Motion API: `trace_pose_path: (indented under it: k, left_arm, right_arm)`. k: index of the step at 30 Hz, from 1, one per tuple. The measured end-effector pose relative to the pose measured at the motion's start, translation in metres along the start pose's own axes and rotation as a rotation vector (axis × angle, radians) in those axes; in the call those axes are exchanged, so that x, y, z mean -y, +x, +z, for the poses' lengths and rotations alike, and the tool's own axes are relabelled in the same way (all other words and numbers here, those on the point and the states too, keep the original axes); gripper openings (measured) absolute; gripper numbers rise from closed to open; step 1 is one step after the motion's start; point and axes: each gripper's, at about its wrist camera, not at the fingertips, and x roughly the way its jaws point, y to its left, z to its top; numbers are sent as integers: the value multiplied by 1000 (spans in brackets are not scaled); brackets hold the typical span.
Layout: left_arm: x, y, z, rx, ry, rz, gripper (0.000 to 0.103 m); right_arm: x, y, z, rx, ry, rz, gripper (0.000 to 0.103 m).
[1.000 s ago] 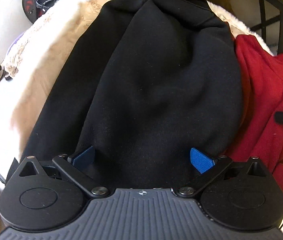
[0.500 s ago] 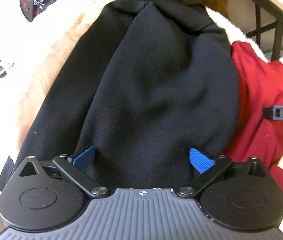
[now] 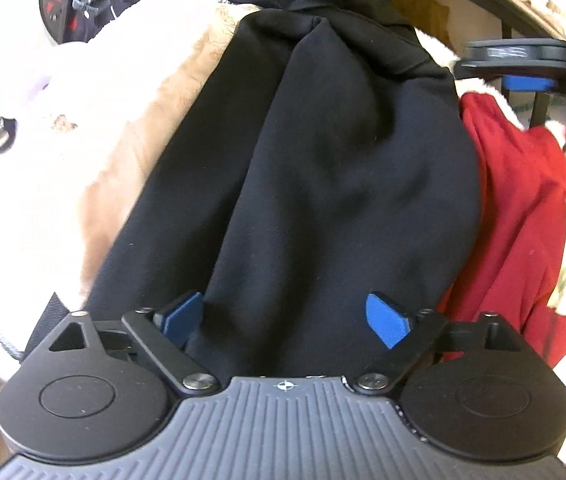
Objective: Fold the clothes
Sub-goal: 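Lower both grippers onto the black hoodie and close them on it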
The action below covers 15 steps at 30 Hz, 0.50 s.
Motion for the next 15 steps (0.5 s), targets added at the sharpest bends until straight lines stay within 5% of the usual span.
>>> trace_pose_path:
  k: [4, 5, 6, 8, 9, 11, 15]
  left_arm:
    - [-1, 10, 5, 35, -11, -13, 89]
    - [-2, 12, 6, 37, -19, -14, 77]
    - [-3, 12, 8, 31, -19, 3, 50]
    - [-8, 9, 11, 15, -37, -6, 26]
    - [-11, 6, 13, 5, -56, -30, 9]
    - [-18, -3, 14, -1, -88, -77, 8]
    - [-15, -28, 9, 16, -19, -149, 8]
  right_arm:
    - [-31, 44, 19, -6, -104, 7, 87]
    - [-34, 54, 21, -22, -108, 7, 86]
    - [-38, 64, 23, -38, -112, 7, 83]
    - [-41, 76, 27, -56, -102, 16, 49]
    - [-40, 78, 29, -59, -88, 24, 46]
    - [-33, 69, 31, -46, -46, 55, 20]
    - [-11, 17, 30, 26, 42, 142, 12]
